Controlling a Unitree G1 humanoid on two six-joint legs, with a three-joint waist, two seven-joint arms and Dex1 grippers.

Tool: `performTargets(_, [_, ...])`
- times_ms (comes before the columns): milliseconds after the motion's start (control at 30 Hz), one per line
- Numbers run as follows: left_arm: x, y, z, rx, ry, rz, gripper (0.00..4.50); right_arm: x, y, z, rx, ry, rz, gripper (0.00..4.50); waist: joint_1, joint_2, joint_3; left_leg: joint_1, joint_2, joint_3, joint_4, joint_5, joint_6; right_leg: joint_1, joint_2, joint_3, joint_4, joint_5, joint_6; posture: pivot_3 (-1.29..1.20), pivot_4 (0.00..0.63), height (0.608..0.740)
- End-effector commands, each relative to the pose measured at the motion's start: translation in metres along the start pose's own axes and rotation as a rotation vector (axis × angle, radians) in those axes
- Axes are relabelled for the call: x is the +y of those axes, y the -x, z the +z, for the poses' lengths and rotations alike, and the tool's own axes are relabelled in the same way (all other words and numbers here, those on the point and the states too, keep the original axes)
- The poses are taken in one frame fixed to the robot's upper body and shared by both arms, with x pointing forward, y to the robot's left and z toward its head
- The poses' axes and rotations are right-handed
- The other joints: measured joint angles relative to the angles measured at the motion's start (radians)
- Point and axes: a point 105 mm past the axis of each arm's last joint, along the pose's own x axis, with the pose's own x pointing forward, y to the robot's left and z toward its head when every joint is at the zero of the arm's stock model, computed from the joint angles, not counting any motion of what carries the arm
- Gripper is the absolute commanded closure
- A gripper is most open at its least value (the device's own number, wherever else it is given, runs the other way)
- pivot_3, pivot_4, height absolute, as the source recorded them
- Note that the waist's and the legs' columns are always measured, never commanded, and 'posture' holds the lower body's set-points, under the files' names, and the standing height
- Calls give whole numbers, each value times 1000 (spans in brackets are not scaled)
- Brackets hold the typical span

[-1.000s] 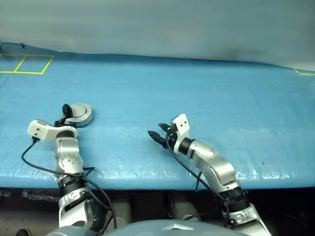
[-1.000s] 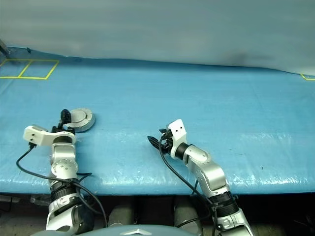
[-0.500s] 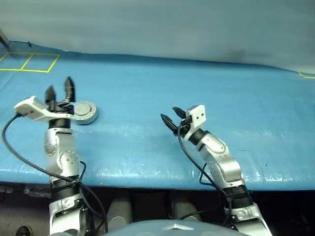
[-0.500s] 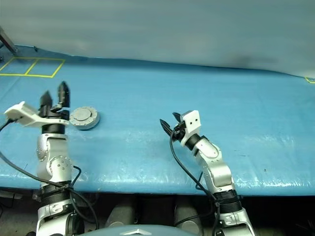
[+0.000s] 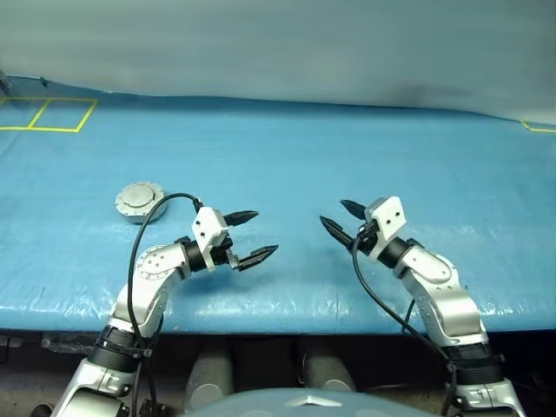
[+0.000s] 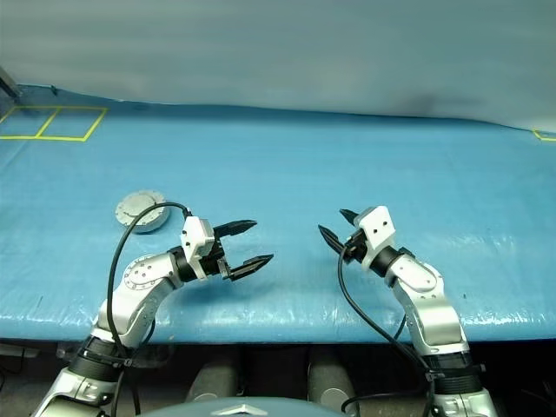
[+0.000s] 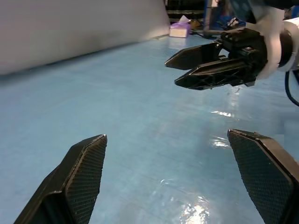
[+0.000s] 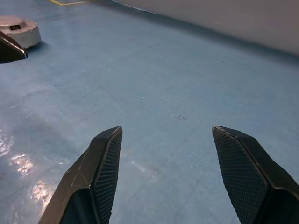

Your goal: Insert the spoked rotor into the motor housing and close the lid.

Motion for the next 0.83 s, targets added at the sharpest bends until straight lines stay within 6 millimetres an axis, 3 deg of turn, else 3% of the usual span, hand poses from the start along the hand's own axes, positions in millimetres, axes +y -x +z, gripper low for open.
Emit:
performTargets(33, [-6,-2,-1,16,-5,-44,0,5,6,4,-1,-1,42,467,1,0,0,0,0,0,1,0,0,0,-1,0,0,0,0,0,150,740])
performTargets(100, [-5,-2,-3,19,-5,-34,0,6,7,3,0,-12,47,65,1,0,0,0,0,1,1,0,0,0,-1,0,0,0,0,0,150,740])
performTargets(833, [3,-4,3,-50,-20,49,0,6,8,-6,42,34,5,65,9,1,0,0,0,1,2,0,1,0,-1,0,0,0,1,0,150,740])
